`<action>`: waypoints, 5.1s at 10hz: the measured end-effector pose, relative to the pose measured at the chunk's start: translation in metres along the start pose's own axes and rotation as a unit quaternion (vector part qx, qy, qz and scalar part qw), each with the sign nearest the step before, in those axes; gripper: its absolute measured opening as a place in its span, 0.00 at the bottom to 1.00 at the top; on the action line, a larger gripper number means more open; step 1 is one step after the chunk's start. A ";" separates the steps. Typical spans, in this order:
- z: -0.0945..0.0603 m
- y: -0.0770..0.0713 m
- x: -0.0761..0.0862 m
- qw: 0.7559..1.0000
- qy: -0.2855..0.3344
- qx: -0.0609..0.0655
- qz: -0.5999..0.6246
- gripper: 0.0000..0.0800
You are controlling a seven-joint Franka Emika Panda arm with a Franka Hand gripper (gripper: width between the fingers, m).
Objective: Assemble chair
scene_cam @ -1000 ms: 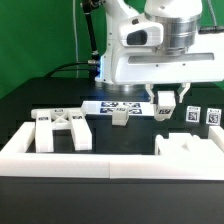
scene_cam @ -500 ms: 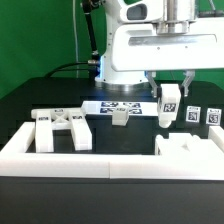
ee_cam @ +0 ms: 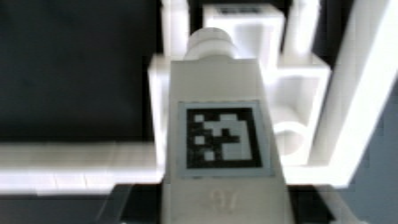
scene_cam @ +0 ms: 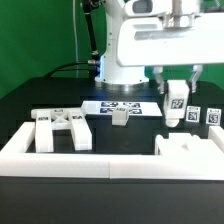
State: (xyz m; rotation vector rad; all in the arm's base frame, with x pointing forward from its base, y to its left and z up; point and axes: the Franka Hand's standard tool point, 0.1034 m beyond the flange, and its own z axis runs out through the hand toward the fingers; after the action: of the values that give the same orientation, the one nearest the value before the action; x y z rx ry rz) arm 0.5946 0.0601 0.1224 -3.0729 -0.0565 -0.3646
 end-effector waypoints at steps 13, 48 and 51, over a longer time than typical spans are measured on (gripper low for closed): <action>0.010 -0.024 0.019 0.991 0.131 0.003 -0.017 0.37; 0.047 -0.050 0.025 0.980 0.193 0.007 -0.049 0.37; 0.048 -0.050 0.025 0.980 0.189 0.006 -0.055 0.61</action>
Offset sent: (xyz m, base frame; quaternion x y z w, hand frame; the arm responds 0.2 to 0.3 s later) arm 0.0000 0.0000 0.0000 0.0000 0.0000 0.0000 1.0000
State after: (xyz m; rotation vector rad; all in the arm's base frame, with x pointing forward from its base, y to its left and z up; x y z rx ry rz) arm 0.6277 0.1132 0.0836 -2.9358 -0.2117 -0.9420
